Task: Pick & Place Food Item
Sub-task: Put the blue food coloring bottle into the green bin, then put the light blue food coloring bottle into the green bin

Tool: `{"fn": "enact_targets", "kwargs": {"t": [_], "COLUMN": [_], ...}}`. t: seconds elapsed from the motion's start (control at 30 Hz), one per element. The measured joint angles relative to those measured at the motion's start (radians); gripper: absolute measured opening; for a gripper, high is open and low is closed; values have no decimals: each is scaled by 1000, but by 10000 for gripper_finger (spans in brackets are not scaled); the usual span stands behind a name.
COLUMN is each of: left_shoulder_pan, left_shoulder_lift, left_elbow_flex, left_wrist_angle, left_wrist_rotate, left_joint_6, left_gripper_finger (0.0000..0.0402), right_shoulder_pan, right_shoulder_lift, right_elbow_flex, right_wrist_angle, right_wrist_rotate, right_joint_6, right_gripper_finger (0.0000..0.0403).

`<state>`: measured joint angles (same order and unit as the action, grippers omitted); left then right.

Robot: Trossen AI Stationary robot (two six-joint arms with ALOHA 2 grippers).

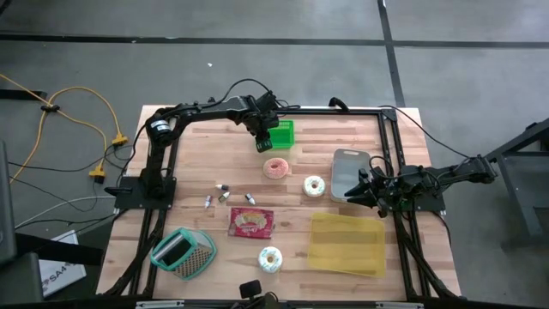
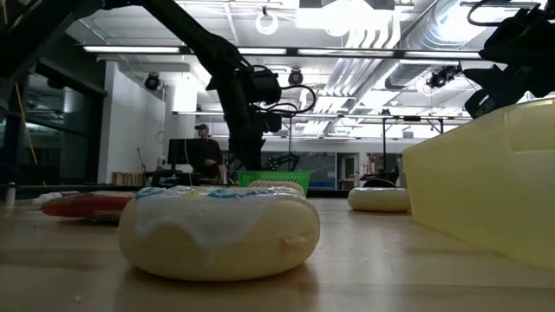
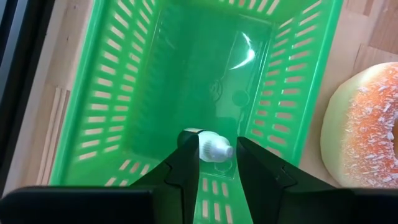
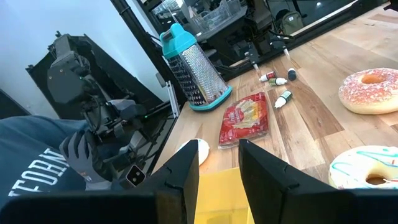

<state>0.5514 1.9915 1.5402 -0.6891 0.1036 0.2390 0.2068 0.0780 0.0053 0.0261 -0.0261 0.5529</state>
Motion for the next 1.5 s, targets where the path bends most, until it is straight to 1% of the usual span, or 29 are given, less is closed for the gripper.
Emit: {"fn": "enact_targets", "kwargs": {"t": [0.4,0.77,1.2,1.33,1.5], "left_shoulder_pan": [0,0,-16,-48,-130], "left_shoulder_lift": [-10,-113,-113,-116,-133], "left_elbow_flex": [6,11,11,11,11], "left_wrist_angle": [-2,-5,-36,-76,-122], "left_wrist_rotate": [0,-27,-30,-31,-67], "left_joint_6": [15,31,26,30,34], "left_gripper_finger": [104,104,104,104,104], "right_shoulder_pan": [0,0,0,0,0], "right_shoulder_lift": [0,0,0,0,0], "right_elbow_flex": [0,0,0,0,0], "right_wrist_angle": [0,0,0,0,0], "right_wrist_rotate": [0,0,0,0,0], "right_joint_6": [0,0,0,0,0], "right_gripper_finger": [100,100,100,100,100]}}
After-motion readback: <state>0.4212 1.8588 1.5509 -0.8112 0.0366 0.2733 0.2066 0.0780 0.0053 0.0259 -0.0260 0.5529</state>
